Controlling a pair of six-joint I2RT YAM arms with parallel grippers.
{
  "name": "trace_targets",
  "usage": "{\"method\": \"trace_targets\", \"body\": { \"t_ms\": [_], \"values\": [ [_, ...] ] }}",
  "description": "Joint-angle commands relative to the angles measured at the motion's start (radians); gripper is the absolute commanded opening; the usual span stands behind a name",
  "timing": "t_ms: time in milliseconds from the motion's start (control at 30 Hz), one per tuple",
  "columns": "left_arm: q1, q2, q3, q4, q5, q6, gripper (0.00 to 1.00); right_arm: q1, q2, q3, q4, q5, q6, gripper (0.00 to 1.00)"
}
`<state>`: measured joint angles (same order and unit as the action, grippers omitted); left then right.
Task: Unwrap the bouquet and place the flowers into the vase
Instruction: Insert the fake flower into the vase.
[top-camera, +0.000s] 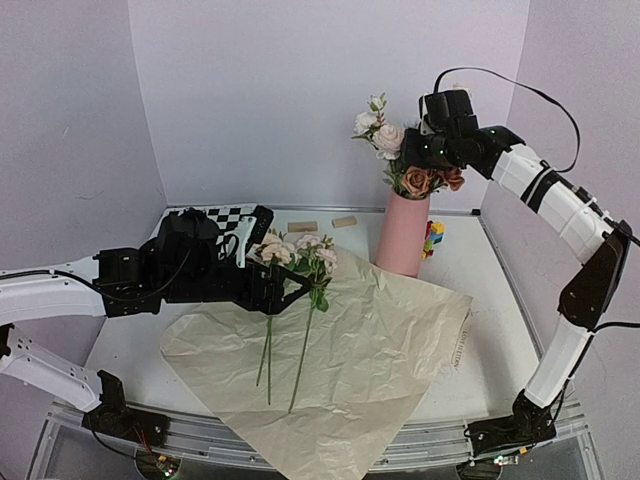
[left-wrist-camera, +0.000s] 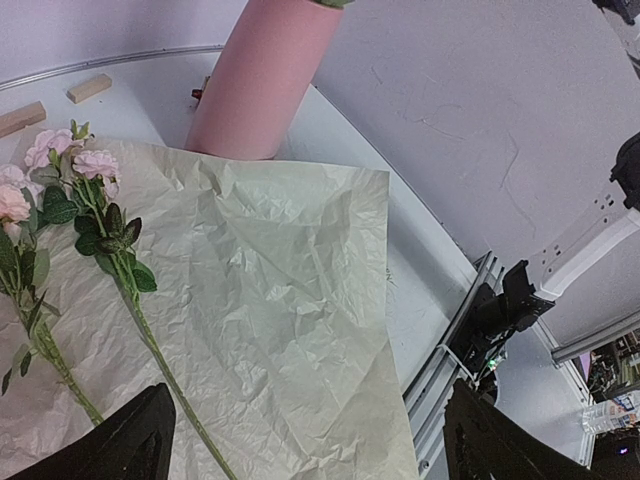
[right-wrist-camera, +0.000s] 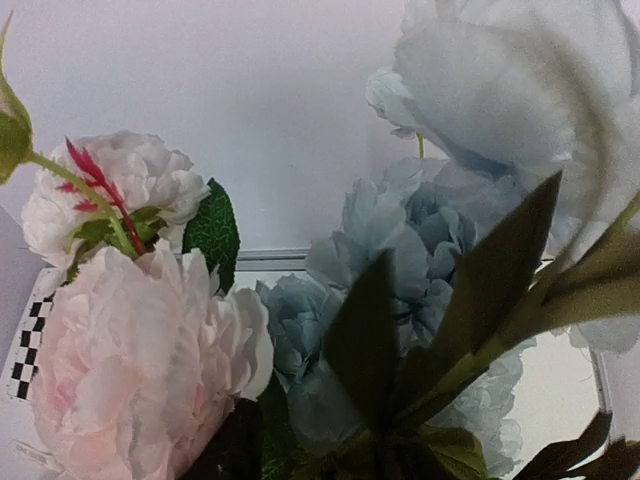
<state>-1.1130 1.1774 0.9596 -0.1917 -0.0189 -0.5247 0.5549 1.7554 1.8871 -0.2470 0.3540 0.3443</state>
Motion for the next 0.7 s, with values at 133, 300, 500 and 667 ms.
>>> {"method": "trace_targets", "body": {
  "t_ms": [133,300,500,667],
  "values": [
    [-0.004,-0.018,0.001,0.024,0.003,-0.003,0.94,-0.003,-0.122,0.093,0.049,-0.061,-0.033,0.70],
    [-0.004,-0.025,-0.003,0.024,0.003,-0.004,0.94,-0.003,-0.168,0.085,0.049,-0.082,-0.015,0.83],
    [-0.004,-0.027,-0.002,0.025,0.007,-0.006,0.94,-0.004,-0.170,0.125,0.048,-0.037,-0.039,0.84],
    [-0.004,-0.036,-0.008,0.024,0.005,-0.010,0.94,-0.004,-0.190,0.174,0.049,-0.014,-0.069,0.86]
  ]
}}
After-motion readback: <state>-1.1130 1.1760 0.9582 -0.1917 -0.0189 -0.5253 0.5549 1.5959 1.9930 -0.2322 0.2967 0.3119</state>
